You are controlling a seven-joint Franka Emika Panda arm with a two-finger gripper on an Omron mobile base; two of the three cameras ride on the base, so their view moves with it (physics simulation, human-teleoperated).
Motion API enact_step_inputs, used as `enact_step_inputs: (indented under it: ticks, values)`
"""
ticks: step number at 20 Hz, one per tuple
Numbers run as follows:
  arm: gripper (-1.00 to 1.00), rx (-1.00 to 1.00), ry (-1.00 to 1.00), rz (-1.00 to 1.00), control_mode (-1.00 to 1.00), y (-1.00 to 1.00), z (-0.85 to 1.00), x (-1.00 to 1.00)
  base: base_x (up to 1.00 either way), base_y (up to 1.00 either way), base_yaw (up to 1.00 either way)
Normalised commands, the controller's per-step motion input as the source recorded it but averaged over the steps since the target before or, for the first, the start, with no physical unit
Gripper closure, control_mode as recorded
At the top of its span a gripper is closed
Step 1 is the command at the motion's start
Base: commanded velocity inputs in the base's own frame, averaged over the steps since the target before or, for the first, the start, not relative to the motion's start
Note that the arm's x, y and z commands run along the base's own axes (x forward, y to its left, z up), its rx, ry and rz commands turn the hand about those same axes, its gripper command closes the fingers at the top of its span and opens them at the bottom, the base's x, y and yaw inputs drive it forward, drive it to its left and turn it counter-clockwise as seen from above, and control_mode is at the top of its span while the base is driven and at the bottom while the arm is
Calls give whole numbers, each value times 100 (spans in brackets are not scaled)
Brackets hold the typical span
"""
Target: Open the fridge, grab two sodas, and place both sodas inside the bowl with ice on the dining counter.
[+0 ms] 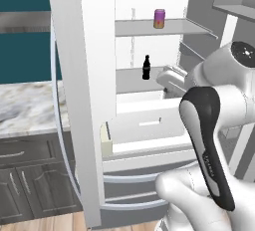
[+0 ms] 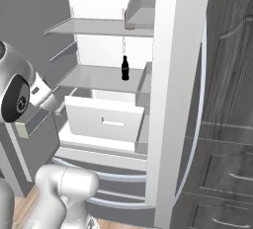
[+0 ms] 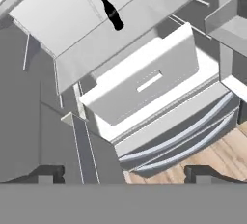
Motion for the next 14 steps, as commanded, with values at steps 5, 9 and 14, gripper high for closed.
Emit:
enact_step_inputs:
  ticks: [5, 9, 14]
  values:
    - [-100, -36, 5, 15, -100, -46, -38, 1, 0, 0, 0]
    - [-100, -24, -1, 23, -100, -36, 0, -31, 0, 0, 0]
    - [-100, -20, 1, 16, -100, -7, -4, -18, 0, 0, 0]
